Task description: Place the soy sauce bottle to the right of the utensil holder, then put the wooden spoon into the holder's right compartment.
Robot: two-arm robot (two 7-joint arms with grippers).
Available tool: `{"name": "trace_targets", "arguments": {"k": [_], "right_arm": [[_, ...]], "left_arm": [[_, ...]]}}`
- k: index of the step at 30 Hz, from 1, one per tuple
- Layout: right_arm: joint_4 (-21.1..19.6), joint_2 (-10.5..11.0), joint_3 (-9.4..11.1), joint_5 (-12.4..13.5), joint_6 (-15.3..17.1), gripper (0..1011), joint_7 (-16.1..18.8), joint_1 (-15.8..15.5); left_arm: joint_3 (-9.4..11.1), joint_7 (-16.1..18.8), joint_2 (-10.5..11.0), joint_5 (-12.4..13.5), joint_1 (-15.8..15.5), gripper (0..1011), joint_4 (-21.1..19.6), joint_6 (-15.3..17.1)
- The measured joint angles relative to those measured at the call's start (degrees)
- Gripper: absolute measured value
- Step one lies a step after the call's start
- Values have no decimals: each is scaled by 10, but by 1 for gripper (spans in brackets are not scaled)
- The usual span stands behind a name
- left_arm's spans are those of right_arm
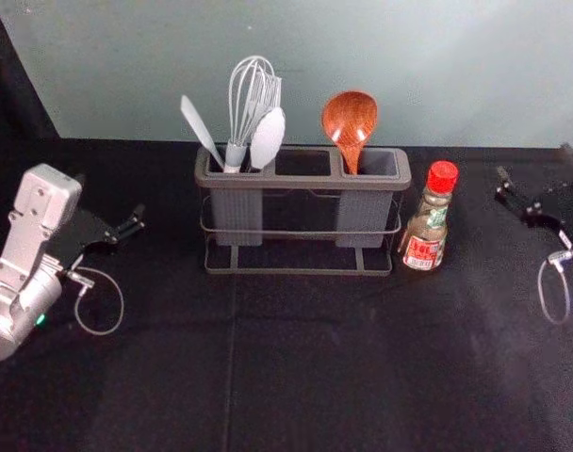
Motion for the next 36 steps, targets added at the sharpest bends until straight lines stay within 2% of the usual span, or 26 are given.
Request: {"name": "trace_targets", "arguments": {"k": [22, 36], "right_arm": [[41, -9, -8, 2, -14, 1002, -1, 5], [43, -10, -8, 0, -19, 1002, -5, 7]], "left_arm": [[0, 0, 0, 0, 0, 1011, 0, 0], [0, 0, 0, 0, 0, 1011, 0, 0]]}}
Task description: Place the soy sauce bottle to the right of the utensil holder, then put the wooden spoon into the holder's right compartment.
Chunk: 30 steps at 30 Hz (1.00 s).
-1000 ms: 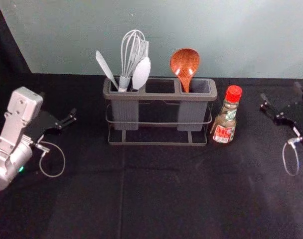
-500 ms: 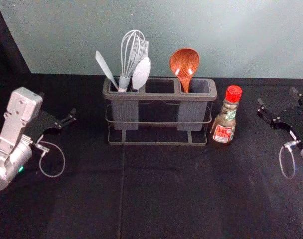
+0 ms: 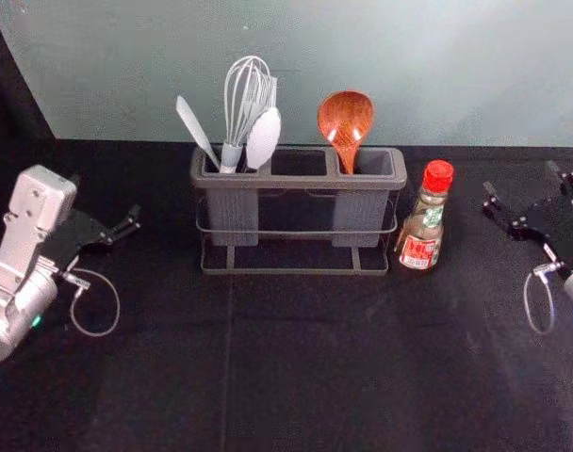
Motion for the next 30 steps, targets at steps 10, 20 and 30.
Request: {"name": "trace_targets", "arguments": {"k": [10, 20, 30], "right_arm": [[-1, 0, 1, -1, 0, 1002, -1, 0], [-1, 0, 1, -1, 0, 1002, -1, 0], [-1, 0, 1, -1, 0, 1002, -1, 0]], "left_arm": [[0, 0, 0, 0, 0, 1011, 0, 0], [0, 0, 0, 0, 0, 1011, 0, 0], [0, 0, 0, 0, 0, 1011, 0, 0]]}}
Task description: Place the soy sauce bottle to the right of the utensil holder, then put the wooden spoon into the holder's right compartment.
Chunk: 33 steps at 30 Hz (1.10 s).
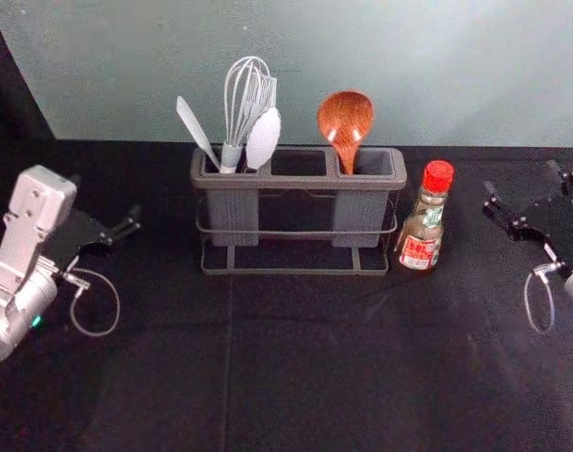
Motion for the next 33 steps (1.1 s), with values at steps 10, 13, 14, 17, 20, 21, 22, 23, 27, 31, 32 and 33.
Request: {"name": "trace_targets", "arguments": {"k": [10, 13, 14, 17, 20, 21, 22, 23, 27, 31, 32, 33], "right_arm": [[0, 0, 0, 0, 0, 1002, 0, 0], [0, 0, 0, 0, 0, 1002, 0, 0], [0, 0, 0, 0, 0, 1002, 0, 0], [0, 0, 0, 0, 0, 1002, 0, 0], [0, 0, 0, 0, 0, 1002, 0, 0], [0, 0, 0, 0, 0, 1002, 0, 0], [0, 0, 0, 0, 0, 1002, 0, 0], [0, 0, 0, 0, 0, 1002, 0, 0], [0, 0, 0, 0, 0, 1002, 0, 0], [0, 0, 0, 0, 0, 1002, 0, 0], [0, 0, 0, 0, 0, 1002, 0, 0], [0, 0, 0, 0, 0, 1002, 0, 0]], "left_arm": [[0, 0, 0, 0, 0, 1011, 0, 0], [0, 0, 0, 0, 0, 1011, 0, 0], [0, 0, 0, 0, 0, 1011, 0, 0], [0, 0, 0, 0, 0, 1011, 0, 0], [0, 0, 0, 0, 0, 1011, 0, 0], [0, 0, 0, 0, 0, 1011, 0, 0], [0, 0, 0, 0, 0, 1011, 0, 0], [0, 0, 0, 0, 0, 1011, 0, 0], [0, 0, 0, 0, 0, 1011, 0, 0], [0, 0, 0, 0, 0, 1011, 0, 0], [0, 0, 0, 0, 0, 1011, 0, 0], [0, 0, 0, 0, 0, 1011, 0, 0]]}}
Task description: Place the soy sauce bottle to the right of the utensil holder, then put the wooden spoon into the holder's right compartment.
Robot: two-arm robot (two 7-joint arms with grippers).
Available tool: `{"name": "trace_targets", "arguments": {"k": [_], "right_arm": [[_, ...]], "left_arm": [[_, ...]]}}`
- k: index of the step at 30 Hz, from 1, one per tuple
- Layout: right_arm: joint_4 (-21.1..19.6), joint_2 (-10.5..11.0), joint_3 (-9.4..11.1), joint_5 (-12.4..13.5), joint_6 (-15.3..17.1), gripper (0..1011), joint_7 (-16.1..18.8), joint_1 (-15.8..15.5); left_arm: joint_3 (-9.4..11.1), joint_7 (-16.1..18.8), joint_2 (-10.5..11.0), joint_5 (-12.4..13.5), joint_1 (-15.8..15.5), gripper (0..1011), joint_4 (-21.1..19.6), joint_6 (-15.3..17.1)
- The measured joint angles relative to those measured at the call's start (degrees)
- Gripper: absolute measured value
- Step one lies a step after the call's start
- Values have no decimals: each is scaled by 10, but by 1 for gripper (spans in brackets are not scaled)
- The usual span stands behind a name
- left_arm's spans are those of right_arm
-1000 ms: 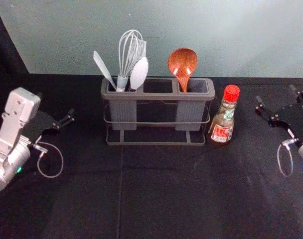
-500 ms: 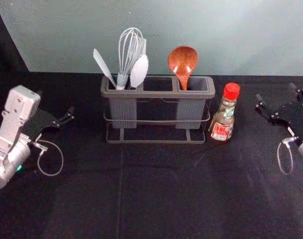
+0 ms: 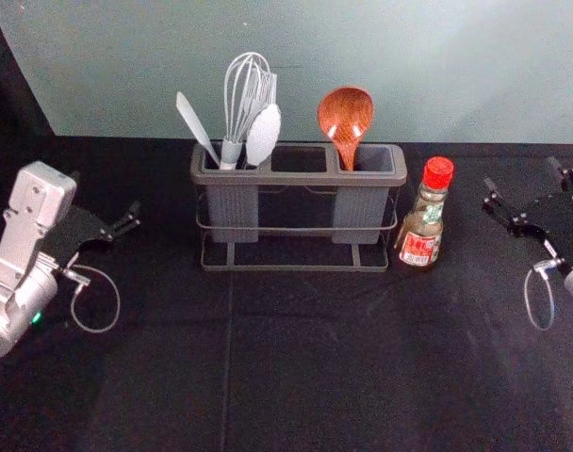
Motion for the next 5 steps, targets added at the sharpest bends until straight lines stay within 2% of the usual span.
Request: {"name": "trace_targets", "arguments": {"k": [5], "right_arm": [[0, 0, 0, 0, 0, 1003, 0, 0]], "left_arm": [[0, 0, 0, 0, 0, 1011, 0, 0]]}}
